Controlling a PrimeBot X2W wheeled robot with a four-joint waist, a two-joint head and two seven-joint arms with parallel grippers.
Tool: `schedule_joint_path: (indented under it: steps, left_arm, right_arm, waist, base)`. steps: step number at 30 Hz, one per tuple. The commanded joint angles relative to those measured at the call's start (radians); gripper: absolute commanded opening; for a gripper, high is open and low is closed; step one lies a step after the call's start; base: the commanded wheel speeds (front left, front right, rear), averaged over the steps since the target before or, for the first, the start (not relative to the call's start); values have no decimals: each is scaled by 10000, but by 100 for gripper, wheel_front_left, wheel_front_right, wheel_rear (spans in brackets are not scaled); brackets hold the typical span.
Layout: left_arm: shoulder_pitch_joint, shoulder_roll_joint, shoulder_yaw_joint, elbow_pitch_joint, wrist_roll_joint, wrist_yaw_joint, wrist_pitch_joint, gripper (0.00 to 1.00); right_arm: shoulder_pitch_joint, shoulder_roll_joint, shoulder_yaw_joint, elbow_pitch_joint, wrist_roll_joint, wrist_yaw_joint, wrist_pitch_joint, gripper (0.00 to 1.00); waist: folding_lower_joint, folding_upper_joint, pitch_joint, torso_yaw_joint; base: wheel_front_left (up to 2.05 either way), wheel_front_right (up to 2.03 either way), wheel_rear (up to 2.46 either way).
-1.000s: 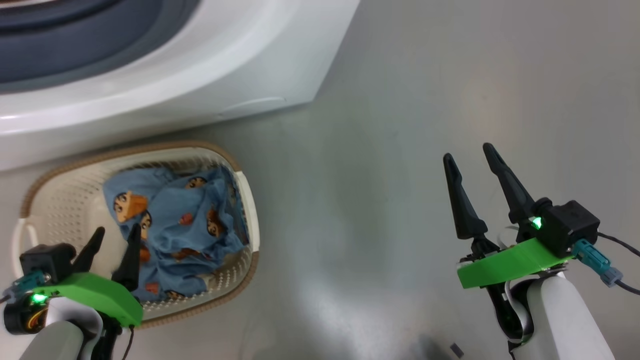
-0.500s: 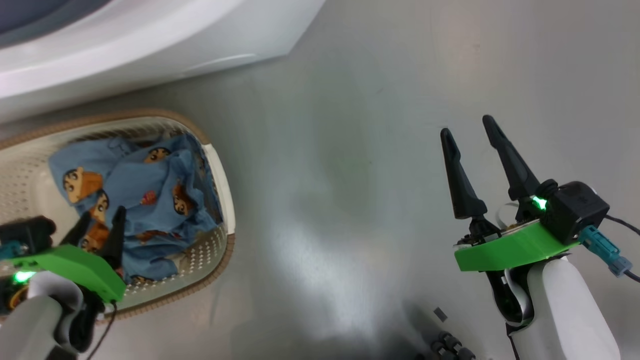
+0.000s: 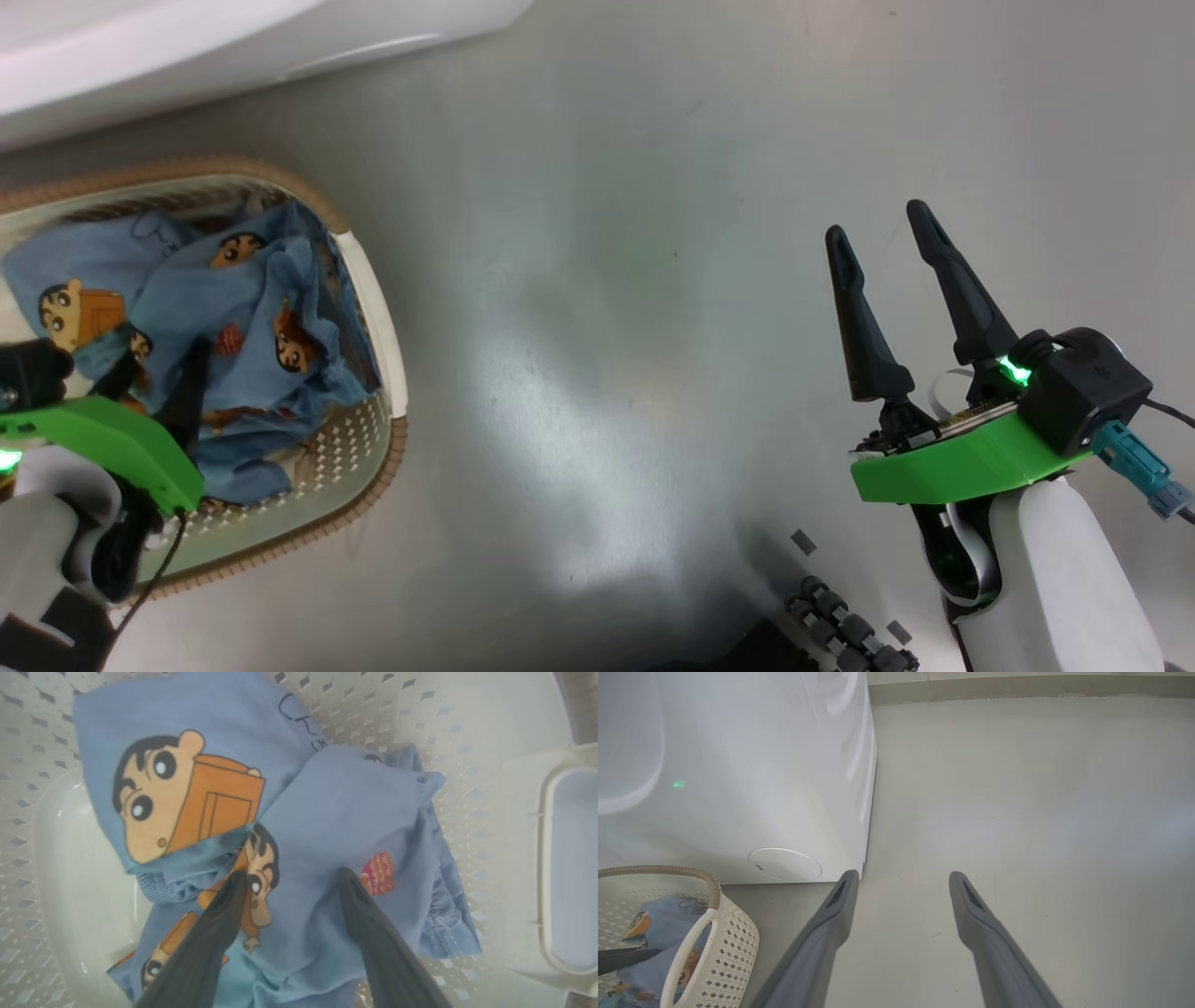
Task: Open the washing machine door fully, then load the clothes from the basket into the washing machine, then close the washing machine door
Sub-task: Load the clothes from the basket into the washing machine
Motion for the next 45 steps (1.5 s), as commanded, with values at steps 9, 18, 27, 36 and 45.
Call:
schedule_joint_path:
  steps: [9, 18, 27, 36, 45]
  left_arm:
    - [-619, 664, -628, -255, -472, -15, 102, 100]
    - [-1599, 754, -1425, 164, -532, -15, 243, 100]
    - [-2395, 171, -2298, 1445, -119, -15, 95, 0]
    - [-2523, -169, -2672, 1951, -36, -15, -748, 0]
    - [-1761, -237, -1703, 1179, 483, -15, -914, 0]
  right_arm:
    - [321, -30, 315, -267, 162, 16, -48, 100]
    - [298, -30, 376, -413, 95, 16, -48, 100]
    - [377, -30, 218, -450, -176, 16, -48, 100]
    - [134, -30, 167, -285, -438, 16, -48, 100]
    - [67, -30, 0, -78, -392, 16, -48, 100]
  waist:
    - [0, 0, 402, -151]
    - [0, 0, 976, -337]
    - [0, 0, 1186, -192]
    - [0, 0, 768, 272]
    - [0, 0, -195, 821]
  base:
    - [0, 0, 0]
    - [0, 0, 0]
    - [0, 0, 0]
    - [0, 0, 0]
    - [0, 0, 0]
